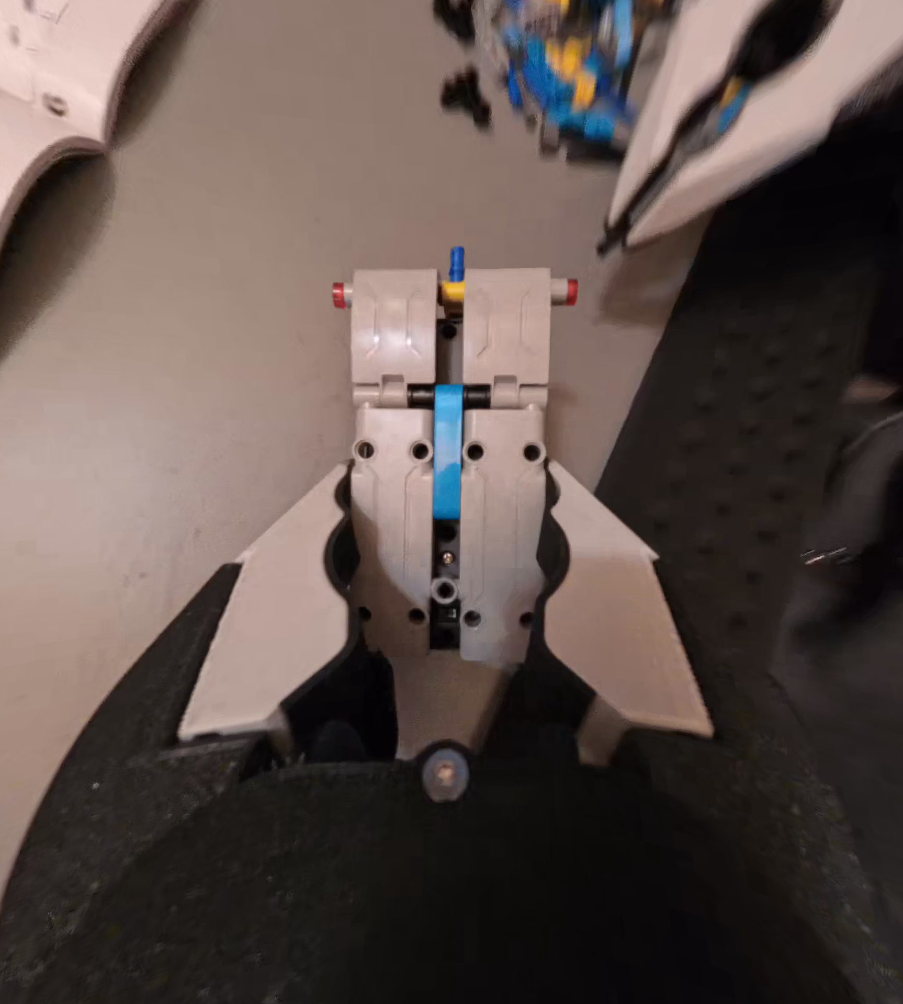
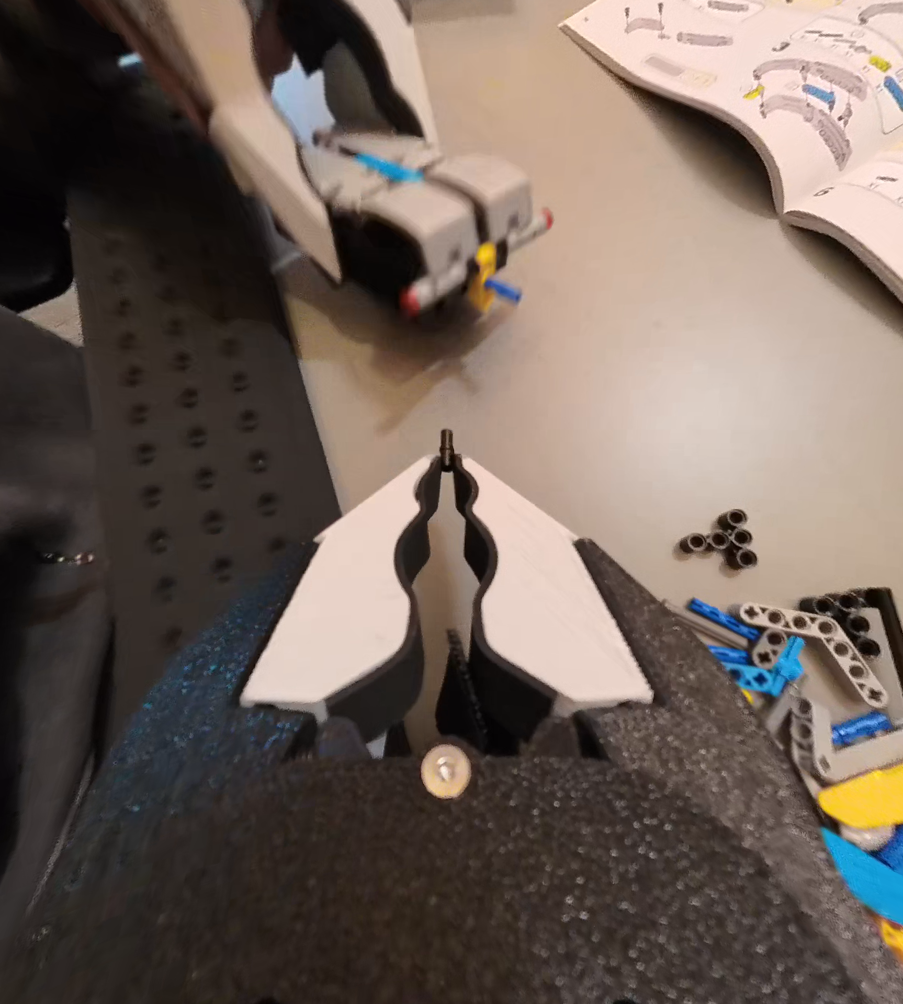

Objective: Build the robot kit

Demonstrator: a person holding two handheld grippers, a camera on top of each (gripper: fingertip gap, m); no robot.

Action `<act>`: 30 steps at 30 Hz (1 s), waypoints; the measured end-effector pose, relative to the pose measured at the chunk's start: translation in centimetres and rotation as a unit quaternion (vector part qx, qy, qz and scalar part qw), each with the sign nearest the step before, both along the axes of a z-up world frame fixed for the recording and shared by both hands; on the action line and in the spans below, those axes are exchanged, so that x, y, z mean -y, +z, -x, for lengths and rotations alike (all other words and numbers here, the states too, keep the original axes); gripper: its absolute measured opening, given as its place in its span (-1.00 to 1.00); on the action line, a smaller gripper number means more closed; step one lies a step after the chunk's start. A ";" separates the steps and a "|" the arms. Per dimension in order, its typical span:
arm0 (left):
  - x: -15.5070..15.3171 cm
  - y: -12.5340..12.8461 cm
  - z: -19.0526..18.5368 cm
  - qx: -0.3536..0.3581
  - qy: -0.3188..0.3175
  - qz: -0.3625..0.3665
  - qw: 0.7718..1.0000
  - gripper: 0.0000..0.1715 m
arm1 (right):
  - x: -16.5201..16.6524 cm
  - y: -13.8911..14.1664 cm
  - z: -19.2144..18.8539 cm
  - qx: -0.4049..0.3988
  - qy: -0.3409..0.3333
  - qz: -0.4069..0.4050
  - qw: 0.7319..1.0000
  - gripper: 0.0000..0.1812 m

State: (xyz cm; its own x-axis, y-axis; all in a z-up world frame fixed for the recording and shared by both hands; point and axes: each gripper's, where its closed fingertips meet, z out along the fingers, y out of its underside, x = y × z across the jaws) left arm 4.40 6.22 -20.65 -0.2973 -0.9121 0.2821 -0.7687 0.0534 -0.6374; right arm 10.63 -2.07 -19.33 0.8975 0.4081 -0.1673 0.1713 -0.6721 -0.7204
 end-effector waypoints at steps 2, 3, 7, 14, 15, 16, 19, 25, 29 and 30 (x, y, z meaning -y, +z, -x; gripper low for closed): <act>0.1 2.0 -0.1 -0.001 0.033 0.113 0.993 -0.24 | 0.8 0.6 0.7 -0.019 0.023 0.007 1.000 -0.97; 0.6 2.9 0.0 -0.003 0.036 0.170 0.985 -0.25 | 0.7 0.6 0.9 -0.021 0.025 0.003 0.999 -0.97; 3.0 4.9 0.6 -0.015 0.036 0.300 0.953 -0.25 | -1.2 -1.9 -1.0 0.045 -0.026 -0.004 0.999 -0.97; 5.5 5.6 1.3 -0.019 0.018 0.321 0.947 -0.24 | -1.1 -3.8 -1.9 0.086 -0.019 0.012 0.996 -0.96; 5.7 5.6 1.4 -0.026 0.014 0.320 0.947 -0.24 | -1.0 -3.7 -1.7 0.082 -0.012 0.010 0.996 -0.84; 5.9 5.6 1.6 -0.038 0.005 0.318 0.947 -0.24 | -0.7 -3.5 -1.4 0.078 0.002 0.009 0.997 -0.65; 6.9 6.2 2.7 -0.086 -0.059 0.312 0.944 -0.24 | -0.2 0.3 1.0 0.088 0.072 -0.085 0.990 -0.27; 9.3 8.2 4.9 -0.166 -0.191 0.309 0.917 -0.24 | 0.4 7.3 7.4 0.150 0.166 -0.247 0.943 -0.05; 10.5 8.7 5.3 -0.168 -0.218 0.310 0.910 -0.24 | 1.5 8.8 9.0 0.181 0.195 -0.286 0.921 -0.64; 10.6 8.7 5.2 -0.161 -0.214 0.315 0.911 -0.24 | 1.6 8.8 8.9 0.181 0.194 -0.280 0.923 -0.67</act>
